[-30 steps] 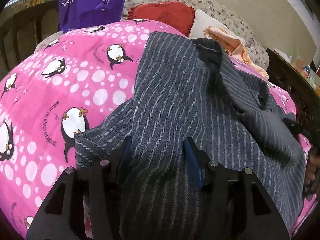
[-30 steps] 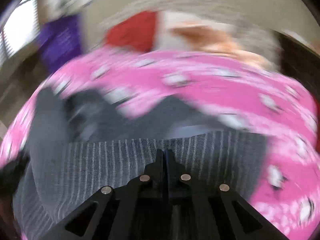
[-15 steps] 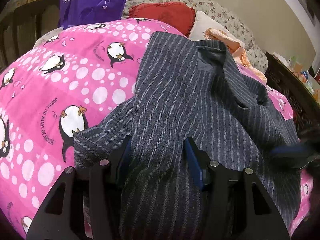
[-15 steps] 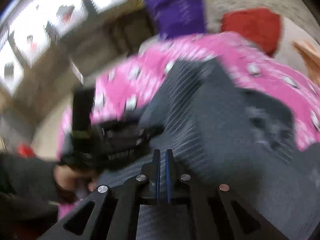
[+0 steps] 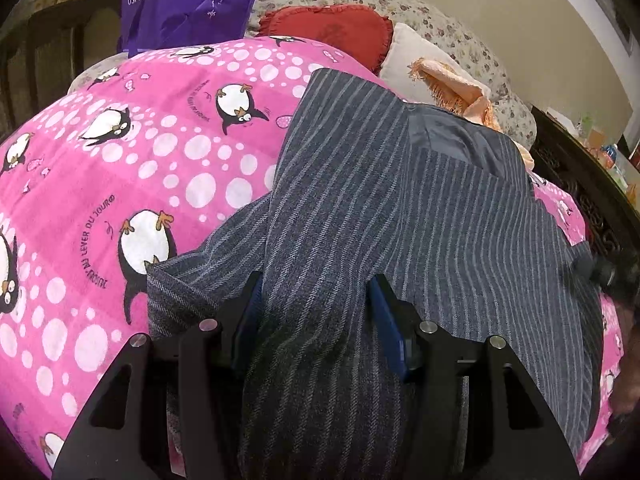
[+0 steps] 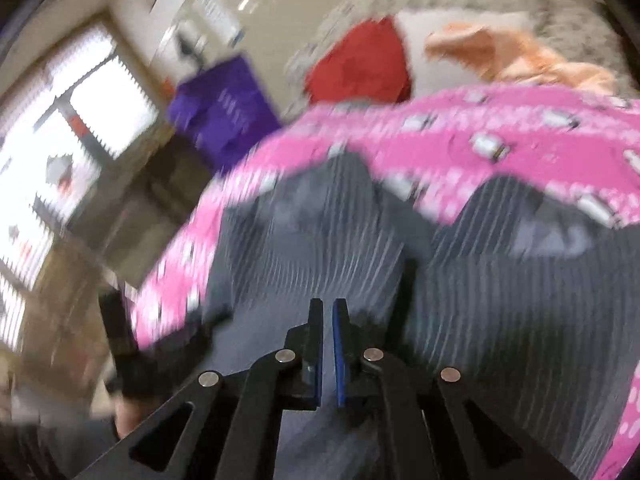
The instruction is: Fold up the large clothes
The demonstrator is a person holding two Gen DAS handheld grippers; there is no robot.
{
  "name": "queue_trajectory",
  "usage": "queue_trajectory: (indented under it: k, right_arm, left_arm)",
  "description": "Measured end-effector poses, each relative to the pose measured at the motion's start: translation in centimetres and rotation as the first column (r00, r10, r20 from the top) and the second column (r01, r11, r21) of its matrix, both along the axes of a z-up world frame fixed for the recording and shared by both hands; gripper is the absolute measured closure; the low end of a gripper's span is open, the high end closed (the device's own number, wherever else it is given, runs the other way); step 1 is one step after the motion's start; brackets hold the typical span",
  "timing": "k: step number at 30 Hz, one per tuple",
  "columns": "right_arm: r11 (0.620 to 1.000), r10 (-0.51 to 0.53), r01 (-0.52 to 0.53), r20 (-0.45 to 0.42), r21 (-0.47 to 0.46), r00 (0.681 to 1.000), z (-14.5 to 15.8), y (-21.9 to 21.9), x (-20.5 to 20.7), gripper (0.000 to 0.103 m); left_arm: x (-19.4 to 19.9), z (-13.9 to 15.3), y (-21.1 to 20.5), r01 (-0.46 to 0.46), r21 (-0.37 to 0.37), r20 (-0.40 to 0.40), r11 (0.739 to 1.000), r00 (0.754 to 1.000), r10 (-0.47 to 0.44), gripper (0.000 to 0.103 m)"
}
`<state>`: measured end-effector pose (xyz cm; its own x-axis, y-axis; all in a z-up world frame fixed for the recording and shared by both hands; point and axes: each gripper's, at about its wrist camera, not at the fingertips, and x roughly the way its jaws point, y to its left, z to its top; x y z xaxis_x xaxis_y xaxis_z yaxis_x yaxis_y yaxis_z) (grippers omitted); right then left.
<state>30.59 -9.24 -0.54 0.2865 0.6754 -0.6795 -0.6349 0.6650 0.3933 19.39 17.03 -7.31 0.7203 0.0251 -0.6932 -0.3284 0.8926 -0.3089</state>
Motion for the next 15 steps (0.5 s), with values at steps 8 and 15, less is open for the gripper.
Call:
queue_trajectory:
  k: [8, 15]
  right_arm:
    - [0.924, -0.373, 0.372, 0.015, -0.092, 0.928, -3.3, -3.0, 2.1, 0.099]
    - [0.881, -0.428, 0.445, 0.128, -0.159, 0.895, -2.4, -8.8, -1.0, 0.074]
  left_arm:
    - [0.1, 0.0, 0.0, 0.000, -0.002, -0.003, 1.000, 1.000, 0.000, 0.050]
    - [0.1, 0.0, -0.1, -0.002, 0.007, -0.008, 1.000, 1.000, 0.002, 0.050]
